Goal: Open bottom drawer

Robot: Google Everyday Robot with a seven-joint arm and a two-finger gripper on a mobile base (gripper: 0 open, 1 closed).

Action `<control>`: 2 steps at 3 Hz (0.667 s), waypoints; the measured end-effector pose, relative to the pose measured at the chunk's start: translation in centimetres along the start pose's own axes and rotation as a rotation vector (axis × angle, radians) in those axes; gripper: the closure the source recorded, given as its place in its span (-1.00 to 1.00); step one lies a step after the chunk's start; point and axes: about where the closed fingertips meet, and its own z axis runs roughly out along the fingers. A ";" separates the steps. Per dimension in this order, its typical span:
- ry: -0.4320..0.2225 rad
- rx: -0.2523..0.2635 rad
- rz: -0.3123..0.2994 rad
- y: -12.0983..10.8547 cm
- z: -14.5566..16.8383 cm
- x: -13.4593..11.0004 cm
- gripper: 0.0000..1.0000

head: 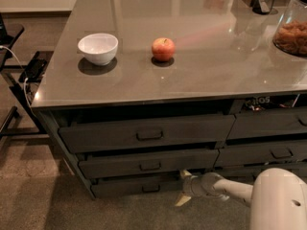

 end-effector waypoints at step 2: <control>0.023 0.037 -0.010 -1.8 2.3 2.3 -1.00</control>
Offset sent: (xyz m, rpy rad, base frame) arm 0.0287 -0.0182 -0.0253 -0.0254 -0.0395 -0.0345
